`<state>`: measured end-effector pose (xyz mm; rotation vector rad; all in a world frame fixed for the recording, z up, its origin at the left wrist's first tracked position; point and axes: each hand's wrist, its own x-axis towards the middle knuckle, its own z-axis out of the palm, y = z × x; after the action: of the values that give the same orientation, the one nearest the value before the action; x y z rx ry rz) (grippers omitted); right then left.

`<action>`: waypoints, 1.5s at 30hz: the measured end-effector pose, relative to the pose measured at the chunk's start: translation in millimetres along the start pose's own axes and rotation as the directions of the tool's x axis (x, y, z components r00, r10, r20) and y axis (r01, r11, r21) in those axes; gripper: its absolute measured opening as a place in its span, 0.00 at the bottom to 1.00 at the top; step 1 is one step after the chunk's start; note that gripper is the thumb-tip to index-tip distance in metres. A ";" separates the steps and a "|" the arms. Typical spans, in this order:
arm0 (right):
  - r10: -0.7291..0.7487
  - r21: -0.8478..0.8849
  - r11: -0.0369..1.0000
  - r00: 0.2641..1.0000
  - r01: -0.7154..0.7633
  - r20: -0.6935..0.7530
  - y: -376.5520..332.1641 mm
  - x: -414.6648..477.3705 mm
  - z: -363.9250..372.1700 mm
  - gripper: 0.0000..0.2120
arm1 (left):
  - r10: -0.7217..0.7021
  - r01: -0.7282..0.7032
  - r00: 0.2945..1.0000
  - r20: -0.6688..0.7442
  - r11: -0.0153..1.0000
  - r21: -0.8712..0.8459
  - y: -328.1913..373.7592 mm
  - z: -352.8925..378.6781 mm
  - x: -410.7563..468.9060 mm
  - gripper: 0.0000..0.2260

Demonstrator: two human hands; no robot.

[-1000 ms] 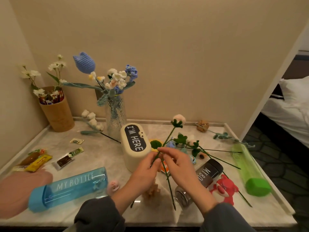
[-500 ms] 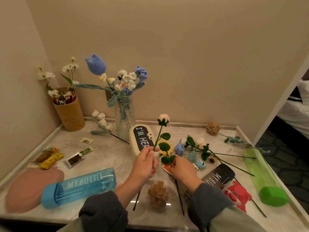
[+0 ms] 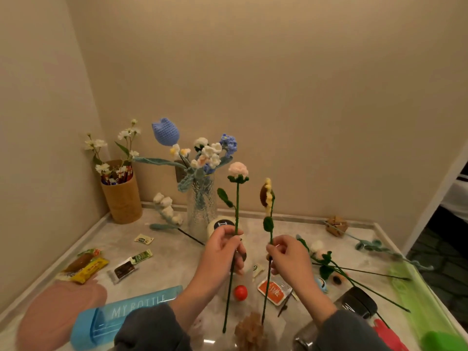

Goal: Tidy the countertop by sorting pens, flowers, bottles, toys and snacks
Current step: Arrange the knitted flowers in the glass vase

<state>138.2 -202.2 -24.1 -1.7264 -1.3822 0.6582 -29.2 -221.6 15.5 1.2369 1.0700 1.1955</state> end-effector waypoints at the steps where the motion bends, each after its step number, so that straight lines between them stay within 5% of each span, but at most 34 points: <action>1: -0.026 0.044 0.999 1.000 0.027 -0.018 -11.8 1.1 -5.1 0.02 | 0.031 -0.031 0.999 -0.014 0.999 -0.006 5.5 -1.9 3.2 0.06; 8: -0.216 0.273 0.932 0.970 0.239 -0.111 -90.6 23.0 -32.0 0.04 | 0.222 -0.215 0.967 -0.127 0.974 0.070 49.4 -30.5 32.2 0.05; 16: -0.367 0.338 0.832 0.894 0.440 -0.259 -172.6 70.2 -26.6 0.01 | 0.487 -0.431 0.840 -0.239 0.867 0.252 117.0 -74.9 80.8 0.04; 22: -0.336 0.341 0.823 0.874 0.454 -0.352 -186.0 110.6 9.7 0.03 | 0.613 -0.532 0.742 -0.273 0.785 0.317 158.1 -85.5 115.2 0.03; 28: -0.317 0.372 0.804 0.864 0.463 -0.391 -186.3 135.0 34.8 0.08 | 0.635 -0.558 0.736 -0.236 0.766 0.320 151.9 -83.4 137.3 0.03; 38: -0.406 0.331 0.798 0.855 0.504 -0.323 -194.7 162.8 50.7 0.07 | 0.750 -0.663 0.641 -0.166 0.649 0.373 139.6 -81.9 160.5 0.04; 45: -0.393 0.180 0.894 0.910 0.411 -0.128 -179.9 169.9 69.7 0.03 | 0.779 -0.692 0.619 -0.099 0.600 0.401 129.7 -77.1 166.8 0.07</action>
<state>30.5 -7.4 104.4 -1.2399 -1.4952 0.4636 -98.1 -53.0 147.5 1.9473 0.9782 1.9291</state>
